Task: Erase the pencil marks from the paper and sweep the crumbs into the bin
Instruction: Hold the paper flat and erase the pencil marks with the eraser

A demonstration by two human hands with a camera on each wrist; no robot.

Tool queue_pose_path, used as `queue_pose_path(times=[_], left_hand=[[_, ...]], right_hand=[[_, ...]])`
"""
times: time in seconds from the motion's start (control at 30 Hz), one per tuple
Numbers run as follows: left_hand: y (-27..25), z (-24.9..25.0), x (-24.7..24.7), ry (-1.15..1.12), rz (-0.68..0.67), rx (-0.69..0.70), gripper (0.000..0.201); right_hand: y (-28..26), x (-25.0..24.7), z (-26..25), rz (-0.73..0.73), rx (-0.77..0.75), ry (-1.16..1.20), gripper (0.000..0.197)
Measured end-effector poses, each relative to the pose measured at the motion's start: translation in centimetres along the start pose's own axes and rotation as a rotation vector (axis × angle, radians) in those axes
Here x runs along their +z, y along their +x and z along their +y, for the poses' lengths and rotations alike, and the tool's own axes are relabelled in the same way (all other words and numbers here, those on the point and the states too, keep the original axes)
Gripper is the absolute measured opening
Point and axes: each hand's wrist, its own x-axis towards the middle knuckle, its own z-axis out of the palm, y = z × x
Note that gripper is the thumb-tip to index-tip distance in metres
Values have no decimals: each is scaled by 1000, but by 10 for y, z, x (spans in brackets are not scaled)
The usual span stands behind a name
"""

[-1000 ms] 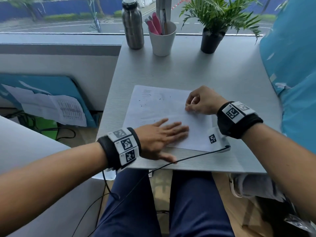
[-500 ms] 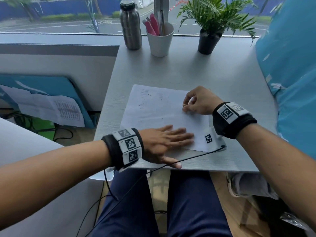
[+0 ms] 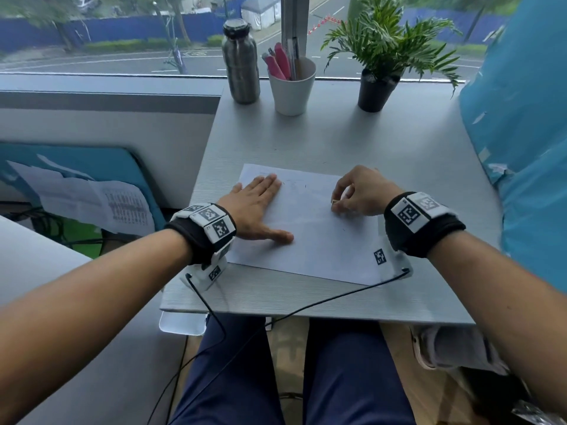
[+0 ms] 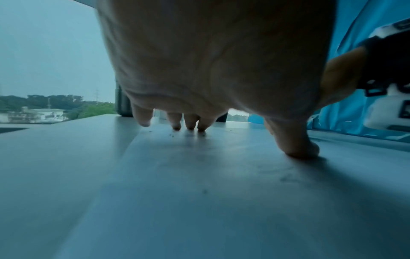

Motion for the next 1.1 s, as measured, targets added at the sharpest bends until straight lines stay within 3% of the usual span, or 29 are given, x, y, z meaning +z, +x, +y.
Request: queue_pose_path(times=[0.13, 0.3, 0.57, 0.73, 0.87, 1.0, 1.1], left_hand=[[1, 9, -14, 30, 130, 33, 135], [10, 11, -19, -47, 177, -5, 118], [21, 5, -13, -97, -38, -25, 138], [24, 1, -11, -104, -63, -18, 139], [24, 2, -12, -113, -76, -28, 139], [23, 2, -13, -122, -92, -38, 139], [22, 4, -15, -114, -106, -47, 139]], right_hand=[[18, -10, -16, -79, 9, -77, 12], [49, -7, -38, 141, -83, -10, 12], [67, 8, -46, 211, -155, -27, 12], [58, 17, -50, 80, -249, -47, 12], [69, 11, -45, 195, -156, 17, 12], [60, 21, -52, 55, -214, -47, 11], [68, 9, -46, 116, -143, -11, 14]])
